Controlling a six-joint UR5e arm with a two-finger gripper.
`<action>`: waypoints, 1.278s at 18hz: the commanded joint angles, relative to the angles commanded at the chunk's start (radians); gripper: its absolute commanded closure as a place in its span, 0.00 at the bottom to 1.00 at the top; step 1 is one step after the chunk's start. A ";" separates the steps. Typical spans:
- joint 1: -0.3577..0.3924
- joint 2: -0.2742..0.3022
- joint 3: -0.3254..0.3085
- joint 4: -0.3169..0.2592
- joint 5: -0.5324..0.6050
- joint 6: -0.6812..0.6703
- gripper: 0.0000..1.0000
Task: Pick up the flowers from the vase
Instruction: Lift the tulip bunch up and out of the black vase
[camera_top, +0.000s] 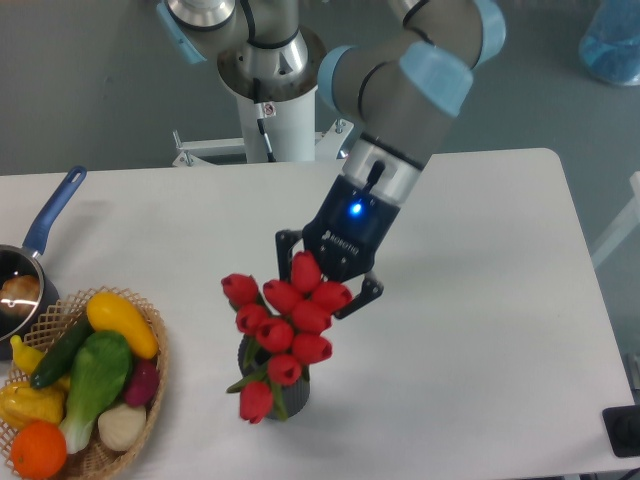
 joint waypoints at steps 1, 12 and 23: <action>0.009 0.005 0.003 0.000 -0.020 -0.009 1.00; 0.080 0.023 0.064 0.000 -0.103 -0.173 1.00; 0.127 0.023 0.091 0.000 -0.177 -0.204 1.00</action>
